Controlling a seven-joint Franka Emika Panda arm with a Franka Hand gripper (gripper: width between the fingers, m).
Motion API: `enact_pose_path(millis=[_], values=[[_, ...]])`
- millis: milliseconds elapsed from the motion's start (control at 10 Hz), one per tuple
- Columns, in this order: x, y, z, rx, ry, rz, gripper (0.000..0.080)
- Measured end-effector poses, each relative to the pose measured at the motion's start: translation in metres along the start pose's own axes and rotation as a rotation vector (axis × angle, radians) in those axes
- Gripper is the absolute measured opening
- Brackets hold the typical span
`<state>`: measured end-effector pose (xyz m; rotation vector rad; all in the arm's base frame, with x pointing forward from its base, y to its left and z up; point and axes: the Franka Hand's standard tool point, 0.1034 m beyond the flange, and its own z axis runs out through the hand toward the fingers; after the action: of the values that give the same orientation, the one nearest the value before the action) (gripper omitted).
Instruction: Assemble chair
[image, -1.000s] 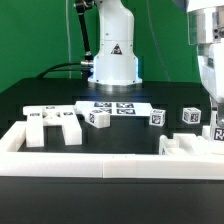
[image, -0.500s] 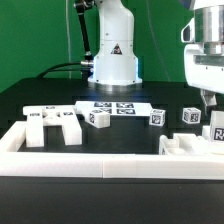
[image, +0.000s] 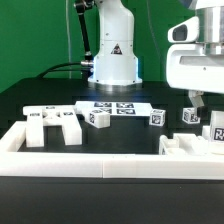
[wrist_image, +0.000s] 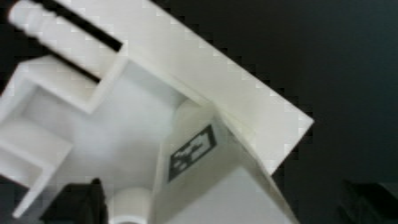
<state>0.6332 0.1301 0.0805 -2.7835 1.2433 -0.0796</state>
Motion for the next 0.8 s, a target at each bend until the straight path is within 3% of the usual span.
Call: enact_pose_path(millis=[400, 500, 700, 800], values=[[0.0076, 0.0009, -0.0026, -0.005, 0.012, -0.402, 0.0649], [0.0062, 0.0001, -0.0024, -0.017, 0.019, -0.508, 0.0649], [0.0065, 0.0004, -0.0023, -0.024, 0.023, -0.584, 0.0649], [0.0069, 0.0007, -0.0022, -0.024, 0.023, -0.582, 0.0525]])
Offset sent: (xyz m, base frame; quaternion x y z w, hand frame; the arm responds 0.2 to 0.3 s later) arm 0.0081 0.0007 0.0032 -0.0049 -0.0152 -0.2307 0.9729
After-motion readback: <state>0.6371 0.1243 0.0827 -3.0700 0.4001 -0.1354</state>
